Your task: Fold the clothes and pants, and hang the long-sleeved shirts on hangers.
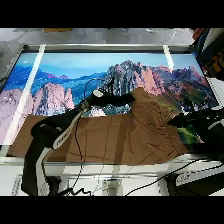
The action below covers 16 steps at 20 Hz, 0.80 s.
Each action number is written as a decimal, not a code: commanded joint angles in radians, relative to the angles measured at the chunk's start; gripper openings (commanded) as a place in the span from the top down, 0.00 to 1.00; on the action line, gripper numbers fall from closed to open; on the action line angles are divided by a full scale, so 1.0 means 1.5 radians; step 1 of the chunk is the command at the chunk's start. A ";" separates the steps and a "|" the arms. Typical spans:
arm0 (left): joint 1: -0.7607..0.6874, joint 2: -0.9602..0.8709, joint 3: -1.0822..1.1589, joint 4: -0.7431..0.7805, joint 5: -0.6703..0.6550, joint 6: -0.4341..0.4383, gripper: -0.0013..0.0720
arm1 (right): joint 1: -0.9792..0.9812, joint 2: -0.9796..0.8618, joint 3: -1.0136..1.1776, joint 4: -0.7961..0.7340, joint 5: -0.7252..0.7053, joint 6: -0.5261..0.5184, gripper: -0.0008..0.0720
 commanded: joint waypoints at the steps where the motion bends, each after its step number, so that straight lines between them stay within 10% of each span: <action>1: -0.020 -0.042 0.050 -0.033 0.052 -0.033 0.10 | 0.001 0.001 0.000 0.001 0.006 -0.004 0.94; 3: -0.024 -0.049 0.052 -0.032 0.087 -0.051 0.11 | 0.001 0.001 0.000 0.004 0.006 -0.006 0.94; 6: -0.027 -0.058 0.053 -0.032 0.089 -0.052 0.73 | 0.001 0.004 0.000 0.038 0.006 -0.017 0.94; 8: -0.028 -0.060 0.053 -0.032 0.089 -0.052 0.93 | 0.008 0.024 0.000 0.066 -0.001 -0.037 0.94; 16: 0.014 -0.008 0.135 0.026 0.050 0.073 0.96 | 0.016 0.228 0.000 0.012 -0.157 -0.049 0.94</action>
